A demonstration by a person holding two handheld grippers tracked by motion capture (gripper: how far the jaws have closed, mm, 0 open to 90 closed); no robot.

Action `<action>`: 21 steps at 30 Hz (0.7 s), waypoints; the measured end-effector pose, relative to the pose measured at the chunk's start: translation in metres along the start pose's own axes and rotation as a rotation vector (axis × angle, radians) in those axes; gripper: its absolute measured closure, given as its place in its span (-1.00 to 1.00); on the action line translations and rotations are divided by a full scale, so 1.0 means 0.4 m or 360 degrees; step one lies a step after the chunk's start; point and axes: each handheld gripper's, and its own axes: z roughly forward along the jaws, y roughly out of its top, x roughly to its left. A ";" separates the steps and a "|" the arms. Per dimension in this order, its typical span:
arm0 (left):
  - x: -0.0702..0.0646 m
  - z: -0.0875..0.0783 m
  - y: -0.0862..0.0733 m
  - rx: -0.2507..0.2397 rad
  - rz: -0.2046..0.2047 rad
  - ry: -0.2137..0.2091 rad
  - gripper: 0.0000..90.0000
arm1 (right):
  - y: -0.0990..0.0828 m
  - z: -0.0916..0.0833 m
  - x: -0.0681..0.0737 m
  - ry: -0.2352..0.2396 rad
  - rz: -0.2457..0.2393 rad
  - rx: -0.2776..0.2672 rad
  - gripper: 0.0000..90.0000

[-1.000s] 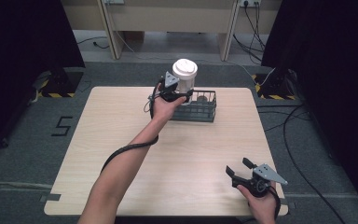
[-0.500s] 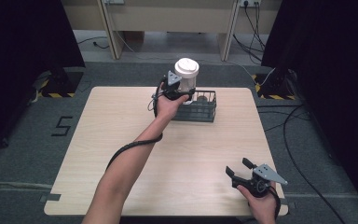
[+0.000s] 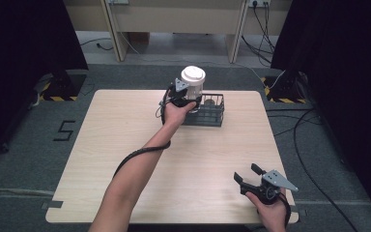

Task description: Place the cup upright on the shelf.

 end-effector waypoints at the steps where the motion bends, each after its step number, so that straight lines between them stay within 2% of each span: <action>1: 0.000 0.001 -0.004 0.0003 -0.0009 0.0000 -0.61 | 0.000 0.000 0.000 0.0000 0.0000 0.0000 -0.61; 14: 0.007 0.015 -0.033 0.0051 -0.0065 0.0021 -0.61 | 0.000 0.000 0.000 0.0004 -0.0006 0.0001 -0.61; 16: 0.008 0.016 -0.037 0.0055 -0.0041 0.0024 -0.61 | 0.000 0.000 0.000 0.0005 -0.0006 0.0001 -0.61; 21: 0.010 0.017 -0.037 0.0054 -0.0045 0.0019 -0.61 | 0.000 0.000 0.000 0.0006 -0.0009 0.0000 -0.61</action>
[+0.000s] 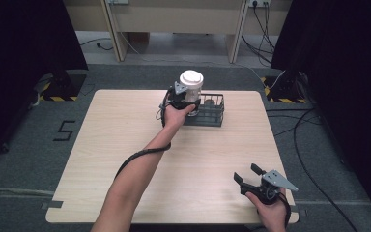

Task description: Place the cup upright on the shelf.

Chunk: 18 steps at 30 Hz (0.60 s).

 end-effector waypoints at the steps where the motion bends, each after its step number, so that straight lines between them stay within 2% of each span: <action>1: -0.001 0.000 0.000 0.0000 0.0006 0.0000 -0.62 | 0.000 0.000 0.001 0.0000 0.0004 0.0002 -0.61; 6: -0.004 0.000 -0.002 0.0011 0.0065 0.0005 -0.63 | 0.000 0.000 0.002 0.0000 0.0002 0.0003 -0.61; 15: -0.002 -0.003 -0.005 -0.0008 0.0064 0.0015 -0.68 | 0.000 0.000 0.000 0.0001 0.0000 0.0005 -0.61; 18: -0.002 -0.009 -0.005 -0.0007 0.0084 0.0015 -0.68 | 0.000 0.000 0.000 0.0002 0.0001 0.0006 -0.61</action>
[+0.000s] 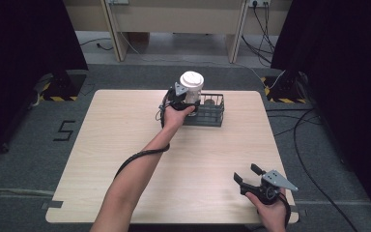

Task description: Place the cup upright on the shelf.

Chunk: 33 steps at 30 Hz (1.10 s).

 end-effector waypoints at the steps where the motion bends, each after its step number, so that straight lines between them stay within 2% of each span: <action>1: 0.000 -0.004 0.000 0.0003 0.0016 0.0001 -0.68 | 0.000 0.000 0.000 -0.0001 0.0000 0.0002 -0.61; 18: 0.010 -0.071 0.001 -0.0030 0.0067 -0.0025 -0.68 | 0.001 0.001 0.001 0.0002 0.0014 0.0012 -0.61; 33: 0.004 -0.151 -0.030 -0.0030 0.0080 -0.0093 -0.68 | 0.001 0.002 0.003 -0.0007 0.0004 0.0010 -0.61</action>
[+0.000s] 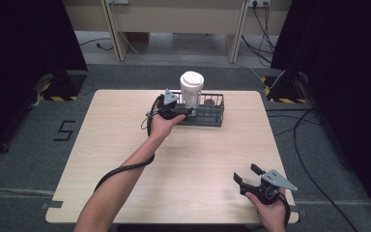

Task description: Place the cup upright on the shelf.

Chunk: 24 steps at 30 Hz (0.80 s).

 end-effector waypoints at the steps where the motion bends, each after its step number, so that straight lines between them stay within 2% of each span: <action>1: -0.001 -0.005 -0.003 0.0003 -0.0003 -0.0002 -0.68 | 0.000 0.000 0.000 0.0001 -0.0003 -0.0002 -0.61; 6: 0.002 -0.035 -0.015 -0.0013 -0.0035 -0.0009 -0.68 | 0.000 -0.001 0.000 -0.0002 -0.0001 -0.0002 -0.61; 14: 0.011 -0.083 -0.030 -0.0013 -0.0023 -0.0014 -0.68 | 0.000 -0.001 0.000 -0.0006 0.0008 -0.0003 -0.61; 24: 0.000 -0.143 -0.043 -0.0030 0.0011 -0.0040 -0.68 | 0.000 -0.001 0.000 -0.0008 0.0002 -0.0002 -0.62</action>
